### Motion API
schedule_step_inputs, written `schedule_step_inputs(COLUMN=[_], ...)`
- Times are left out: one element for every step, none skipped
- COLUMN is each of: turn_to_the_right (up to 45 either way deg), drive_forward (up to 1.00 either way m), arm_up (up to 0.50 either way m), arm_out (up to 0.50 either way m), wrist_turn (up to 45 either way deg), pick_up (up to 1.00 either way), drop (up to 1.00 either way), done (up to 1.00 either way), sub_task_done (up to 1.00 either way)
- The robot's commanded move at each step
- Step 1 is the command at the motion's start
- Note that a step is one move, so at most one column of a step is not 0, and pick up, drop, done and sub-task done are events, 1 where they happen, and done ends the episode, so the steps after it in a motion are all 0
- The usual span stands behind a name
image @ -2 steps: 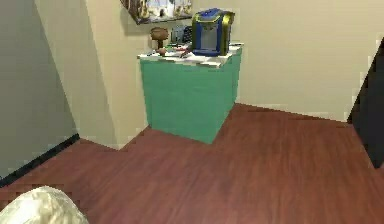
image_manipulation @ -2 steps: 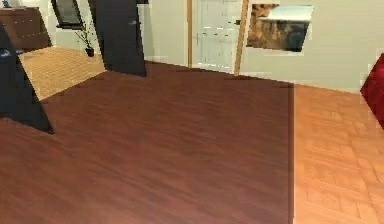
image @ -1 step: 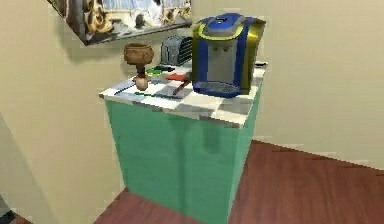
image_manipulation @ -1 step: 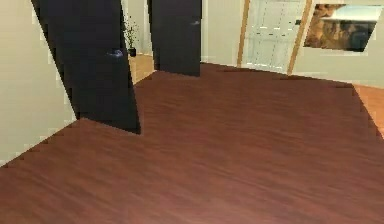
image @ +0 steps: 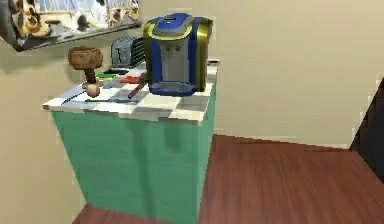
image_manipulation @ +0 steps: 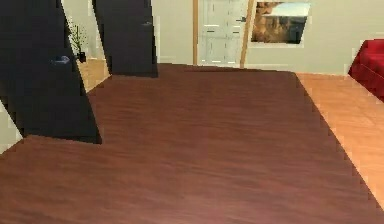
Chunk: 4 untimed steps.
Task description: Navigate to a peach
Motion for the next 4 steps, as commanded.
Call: schedule_step_inputs(turn_to_the_right=[0.0, -30.0, 0.0, 0.0], drive_forward=[0.25, 0.0, 1.0, 0.0], arm_up=[0.0, 0.0, 0.0, 0.0], arm_out=[0.0, 0.0, 0.0, 0.0], wrist_turn=[0.0, 0.0, 0.0, 0.0], pick_up=[0.0, 0.0, 0.0, 0.0], drop=[0.0, 0.0, 0.0, 0.0], done=[0.0, 0.0, 0.0, 1.0], sub_task_done=[0.0, 0.0, 0.0, 0.0])
